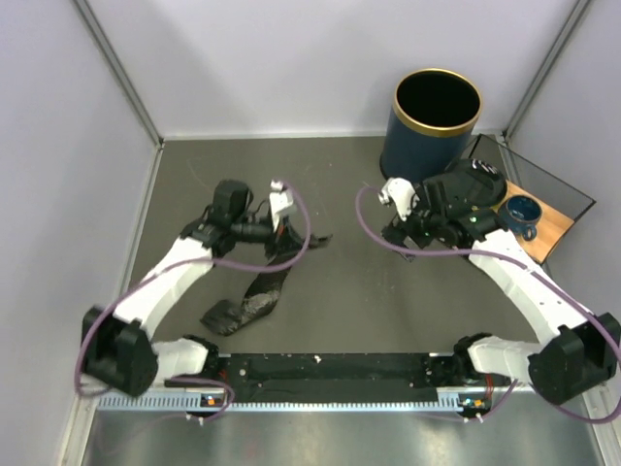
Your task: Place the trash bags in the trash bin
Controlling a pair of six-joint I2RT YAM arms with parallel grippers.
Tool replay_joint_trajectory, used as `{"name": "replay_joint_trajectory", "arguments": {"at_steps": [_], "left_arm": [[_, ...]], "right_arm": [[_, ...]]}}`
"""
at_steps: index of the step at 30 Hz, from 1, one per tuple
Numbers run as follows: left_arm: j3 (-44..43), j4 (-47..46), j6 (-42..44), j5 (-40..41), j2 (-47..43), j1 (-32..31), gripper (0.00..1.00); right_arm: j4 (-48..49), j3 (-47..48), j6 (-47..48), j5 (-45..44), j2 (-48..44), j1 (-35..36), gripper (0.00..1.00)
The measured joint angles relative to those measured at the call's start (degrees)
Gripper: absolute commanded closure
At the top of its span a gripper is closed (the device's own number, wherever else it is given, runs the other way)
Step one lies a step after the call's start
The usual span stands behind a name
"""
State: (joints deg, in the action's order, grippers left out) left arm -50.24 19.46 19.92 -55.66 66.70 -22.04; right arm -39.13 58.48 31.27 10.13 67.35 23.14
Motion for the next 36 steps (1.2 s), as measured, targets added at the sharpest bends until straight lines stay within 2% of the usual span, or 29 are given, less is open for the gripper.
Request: {"name": "replay_joint_trajectory", "arguments": {"at_steps": [2,3,7,8,9,11,12,15,18,22,25,30,36], "left_arm": [[-5.7,-1.9,-0.9,0.2,7.9,0.0,0.98],[-9.3,-2.4,-1.2,0.4,12.2,0.1,0.91],[-25.6,-2.6,-3.1,0.5,28.2,0.2,0.55],[-29.5,-2.0,-3.5,1.1,31.4,0.3,0.50],[-32.0,-1.2,-3.4,1.7,33.3,0.5,0.45],[-35.8,1.9,-2.8,2.7,35.4,1.3,0.20],[-36.0,3.6,-1.9,2.5,35.2,2.3,0.14],[-34.1,11.1,3.4,2.2,30.7,7.5,0.12],[-26.7,21.0,14.1,2.9,21.4,16.1,0.13],[-16.2,34.6,28.5,4.0,10.3,27.2,0.14],[-12.1,42.8,34.4,1.7,8.9,35.4,0.16],[-10.1,45.4,34.4,-3.0,9.4,45.6,0.16],[-4.6,36.3,23.7,-1.3,2.3,49.0,0.15]], "right_arm": [[-1.5,2.6,-2.7,3.2,1.7,-0.5,0.01],[-2.2,3.7,-4.0,4.9,2.8,-0.9,0.01],[-4.3,6.3,-8.5,11.0,5.8,-4.7,0.01],[-4.8,6.6,-9.3,12.1,6.1,-5.6,0.02],[-5.2,6.6,-10.0,12.9,6.2,-6.3,0.03],[-6.0,6.6,-10.7,14.5,6.2,-6.7,0.06],[-6.4,6.6,-11.0,15.5,6.3,-6.7,0.08],[-7.7,7.5,-11.7,17.0,7.5,-5.8,0.13],[-7.7,9.5,-12.8,17.5,10.5,-3.0,0.16],[-6.8,13.4,-15.5,19.8,16.7,4.4,0.18],[-6.0,17.9,-19.1,23.5,22.6,10.2,0.19],[-2.1,28.7,-27.9,29.2,35.3,19.6,0.17],[3.6,40.5,-39.8,32.3,51.3,27.9,0.15]]}}
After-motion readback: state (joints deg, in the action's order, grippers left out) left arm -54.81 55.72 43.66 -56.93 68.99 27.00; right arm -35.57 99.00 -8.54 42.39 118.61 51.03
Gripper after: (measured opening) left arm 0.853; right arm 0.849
